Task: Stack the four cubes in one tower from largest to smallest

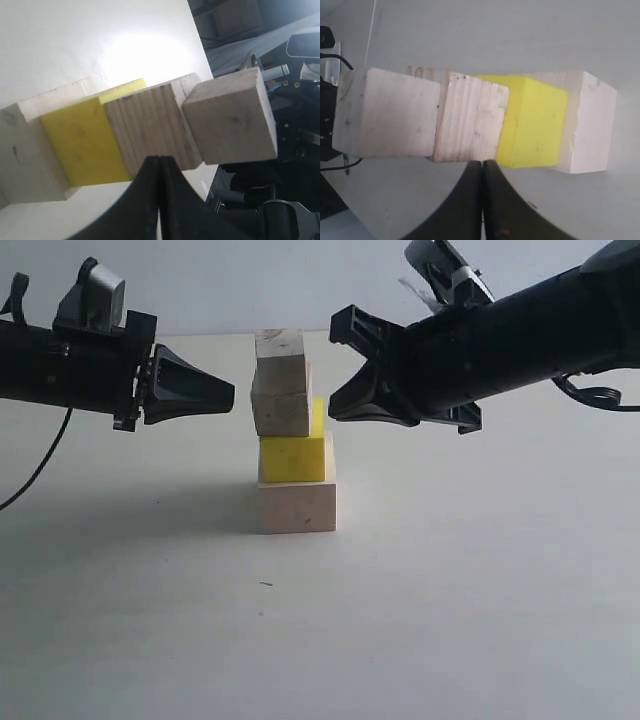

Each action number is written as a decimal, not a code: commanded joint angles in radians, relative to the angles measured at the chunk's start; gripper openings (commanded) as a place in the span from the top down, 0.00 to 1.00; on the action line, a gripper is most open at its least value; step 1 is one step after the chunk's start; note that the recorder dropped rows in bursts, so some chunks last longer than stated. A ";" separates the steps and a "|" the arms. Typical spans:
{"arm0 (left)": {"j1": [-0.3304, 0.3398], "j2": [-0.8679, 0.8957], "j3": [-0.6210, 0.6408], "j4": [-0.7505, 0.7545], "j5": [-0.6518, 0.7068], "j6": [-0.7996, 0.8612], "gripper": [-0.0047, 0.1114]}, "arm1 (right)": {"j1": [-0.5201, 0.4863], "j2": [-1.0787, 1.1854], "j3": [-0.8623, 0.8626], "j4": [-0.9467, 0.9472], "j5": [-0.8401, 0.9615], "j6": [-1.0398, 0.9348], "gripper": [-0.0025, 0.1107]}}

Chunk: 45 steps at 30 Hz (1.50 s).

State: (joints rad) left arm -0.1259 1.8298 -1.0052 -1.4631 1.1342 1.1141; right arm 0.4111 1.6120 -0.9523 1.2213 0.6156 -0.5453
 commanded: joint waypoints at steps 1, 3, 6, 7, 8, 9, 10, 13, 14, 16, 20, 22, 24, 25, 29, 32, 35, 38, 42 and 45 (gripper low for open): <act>-0.003 0.001 0.004 -0.032 -0.009 0.007 0.96 | -0.007 0.001 0.001 0.010 0.018 -0.015 0.98; -0.003 0.001 0.004 -0.034 -0.009 0.007 0.96 | -0.007 0.001 0.001 0.015 0.028 -0.015 0.98; -0.014 0.001 0.004 -0.034 -0.006 0.007 0.96 | -0.007 0.001 0.001 0.028 0.049 -0.041 0.98; -0.023 0.001 0.004 -0.034 -0.006 0.007 0.96 | -0.007 0.001 0.001 0.028 0.053 -0.042 0.98; -0.032 0.001 0.004 -0.034 -0.012 0.007 0.96 | -0.007 0.001 0.001 0.028 0.055 -0.042 0.98; -0.043 0.001 0.004 -0.034 -0.021 0.007 0.96 | -0.007 0.001 0.001 0.028 0.056 -0.042 0.98; -0.054 0.001 0.004 -0.034 -0.036 0.007 0.96 | -0.007 0.001 0.001 0.028 0.058 -0.042 0.98; -0.064 0.001 0.004 -0.034 -0.101 0.007 0.96 | -0.007 0.001 0.001 0.028 0.071 -0.042 0.98; -0.064 0.001 0.004 -0.036 -0.105 0.007 0.96 | -0.007 0.001 0.001 0.028 0.079 -0.047 0.98; -0.060 0.001 0.004 -0.043 -0.105 0.007 0.96 | -0.007 0.001 0.001 0.028 0.089 -0.061 0.98; -0.056 0.001 0.004 -0.043 -0.113 0.007 0.96 | -0.005 0.001 0.001 0.028 0.088 -0.065 0.98; -0.056 0.001 0.004 -0.043 -0.117 0.009 0.96 | -0.005 0.001 0.001 0.028 0.088 -0.065 0.98; -0.056 0.001 0.004 -0.043 -0.117 0.014 0.96 | -0.005 0.001 0.001 0.036 0.088 -0.084 0.98; -0.056 0.001 0.004 -0.043 -0.117 0.014 0.96 | -0.005 0.001 0.001 0.036 0.088 -0.084 0.98; -0.058 0.001 0.004 -0.043 -0.115 0.013 0.96 | -0.005 0.001 0.001 0.036 0.093 -0.090 0.98; -0.062 0.001 0.004 -0.047 -0.114 0.013 0.96 | -0.005 0.001 0.001 0.036 0.095 -0.090 0.98; -0.062 0.001 0.004 -0.047 -0.114 0.013 0.96 | -0.005 0.001 0.001 0.036 0.095 -0.090 0.98; -0.062 0.001 0.004 -0.047 -0.114 0.013 0.96 | -0.005 0.001 0.001 0.036 0.095 -0.095 0.98; -0.062 0.001 0.004 -0.047 -0.102 0.014 0.96 | -0.005 0.001 0.001 0.036 0.095 -0.101 0.98; -0.064 0.001 0.004 -0.042 -0.102 0.014 0.96 | -0.005 0.001 0.001 0.036 0.097 -0.101 0.98</act>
State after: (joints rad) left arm -0.1846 1.8298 -1.0048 -1.4944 1.0229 1.1197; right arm 0.4111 1.6120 -0.9523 1.2499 0.7057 -0.6354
